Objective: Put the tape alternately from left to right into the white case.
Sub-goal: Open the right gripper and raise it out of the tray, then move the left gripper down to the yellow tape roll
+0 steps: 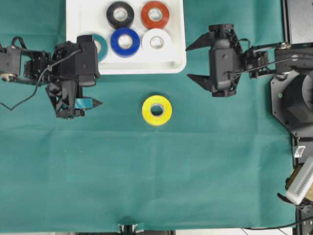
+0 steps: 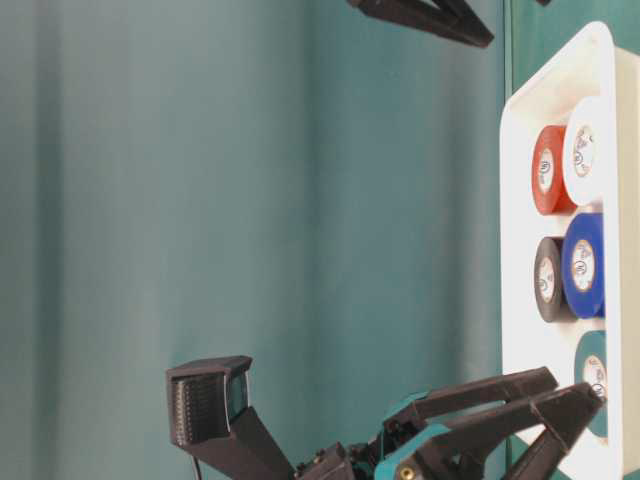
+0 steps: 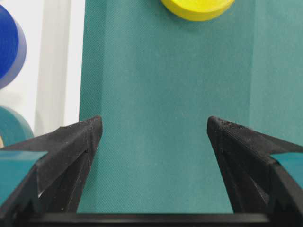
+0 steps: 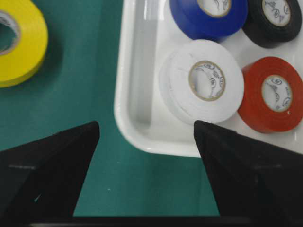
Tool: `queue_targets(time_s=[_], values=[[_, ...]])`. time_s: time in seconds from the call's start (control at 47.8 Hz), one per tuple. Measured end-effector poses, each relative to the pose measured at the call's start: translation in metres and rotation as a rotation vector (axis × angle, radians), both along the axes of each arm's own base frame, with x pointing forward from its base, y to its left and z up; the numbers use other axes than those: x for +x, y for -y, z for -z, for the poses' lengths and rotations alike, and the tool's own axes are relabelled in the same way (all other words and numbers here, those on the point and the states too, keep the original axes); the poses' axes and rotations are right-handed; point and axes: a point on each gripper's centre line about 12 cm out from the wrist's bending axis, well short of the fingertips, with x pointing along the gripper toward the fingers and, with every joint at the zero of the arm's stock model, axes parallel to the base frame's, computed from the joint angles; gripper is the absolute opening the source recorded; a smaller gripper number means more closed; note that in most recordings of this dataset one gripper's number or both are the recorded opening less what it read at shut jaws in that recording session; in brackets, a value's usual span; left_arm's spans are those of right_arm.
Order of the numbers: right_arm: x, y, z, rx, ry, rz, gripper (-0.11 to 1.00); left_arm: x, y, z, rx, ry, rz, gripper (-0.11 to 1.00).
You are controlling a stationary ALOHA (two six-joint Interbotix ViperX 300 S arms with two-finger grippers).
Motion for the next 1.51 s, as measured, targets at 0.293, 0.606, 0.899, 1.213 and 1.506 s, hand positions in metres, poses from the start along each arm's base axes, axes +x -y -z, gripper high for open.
queue_targets(time_s=[0.293,0.606,0.899,1.213,1.506], values=[[-0.002,-0.004,0.000,0.009,0.022,-0.019,0.87,0.002,0.001,-0.002,0.002,0.026,0.004,1.00],[-0.002,-0.004,0.000,0.009,0.025,-0.020,0.87,0.023,0.024,0.007,0.024,0.027,0.091,1.00],[-0.002,-0.004,0.000,0.011,0.024,-0.019,0.87,0.054,0.049,0.013,0.115,0.036,0.243,1.00],[-0.002,-0.004,0.000,0.010,0.023,-0.018,0.87,0.079,0.058,0.010,0.127,0.031,0.271,1.00],[-0.002,-0.004,0.000,0.011,0.024,-0.021,0.87,0.102,0.061,0.020,0.135,0.011,0.283,1.00]])
